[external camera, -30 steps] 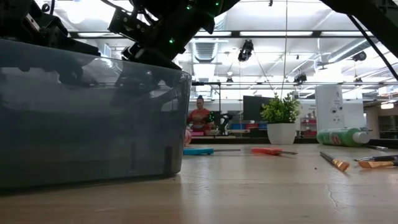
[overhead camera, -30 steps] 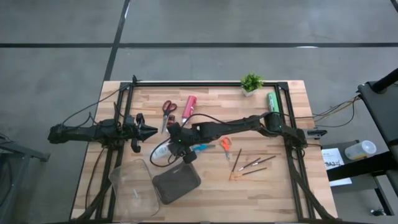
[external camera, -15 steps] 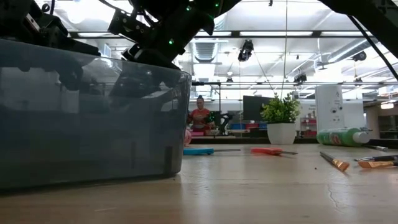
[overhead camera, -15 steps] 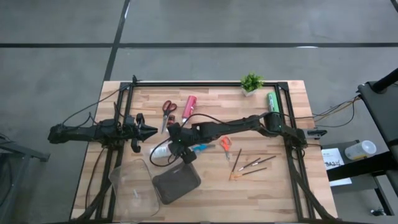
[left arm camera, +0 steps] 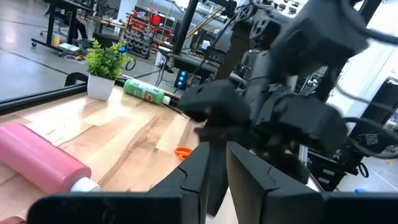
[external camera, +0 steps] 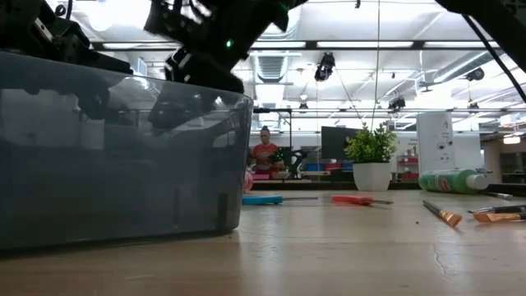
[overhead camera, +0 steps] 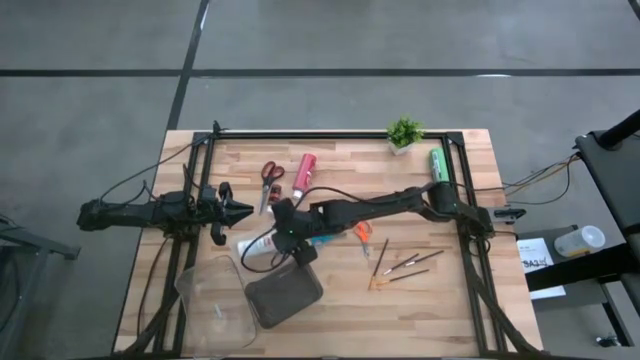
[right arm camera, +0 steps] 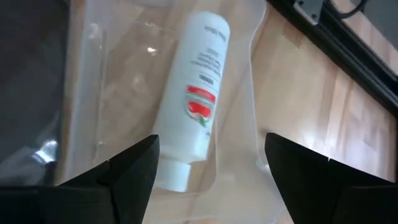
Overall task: Pick & Place Paint Supplies
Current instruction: Put the green paint bottle into the top transparent bin
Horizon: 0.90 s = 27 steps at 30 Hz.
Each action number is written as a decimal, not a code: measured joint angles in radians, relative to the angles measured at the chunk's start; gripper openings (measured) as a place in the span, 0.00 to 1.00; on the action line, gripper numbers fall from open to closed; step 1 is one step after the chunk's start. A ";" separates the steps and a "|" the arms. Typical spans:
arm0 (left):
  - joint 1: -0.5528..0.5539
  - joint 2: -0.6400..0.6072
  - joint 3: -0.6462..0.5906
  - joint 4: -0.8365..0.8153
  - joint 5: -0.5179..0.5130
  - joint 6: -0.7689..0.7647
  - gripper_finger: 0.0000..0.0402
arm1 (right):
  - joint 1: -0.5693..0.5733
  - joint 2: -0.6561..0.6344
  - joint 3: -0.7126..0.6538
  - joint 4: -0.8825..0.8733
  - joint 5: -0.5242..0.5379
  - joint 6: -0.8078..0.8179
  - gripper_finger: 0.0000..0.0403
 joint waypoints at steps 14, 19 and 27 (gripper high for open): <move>0.000 0.000 0.000 0.000 0.000 0.000 0.15 | 0.040 -0.289 -0.365 0.029 0.156 0.369 0.72; 0.000 0.008 0.000 0.000 0.000 0.000 0.15 | 0.058 -0.478 -0.570 0.079 0.292 0.558 0.72; 0.000 0.019 0.000 0.000 0.000 0.000 0.15 | 0.056 -0.801 -0.847 0.060 0.467 0.849 0.72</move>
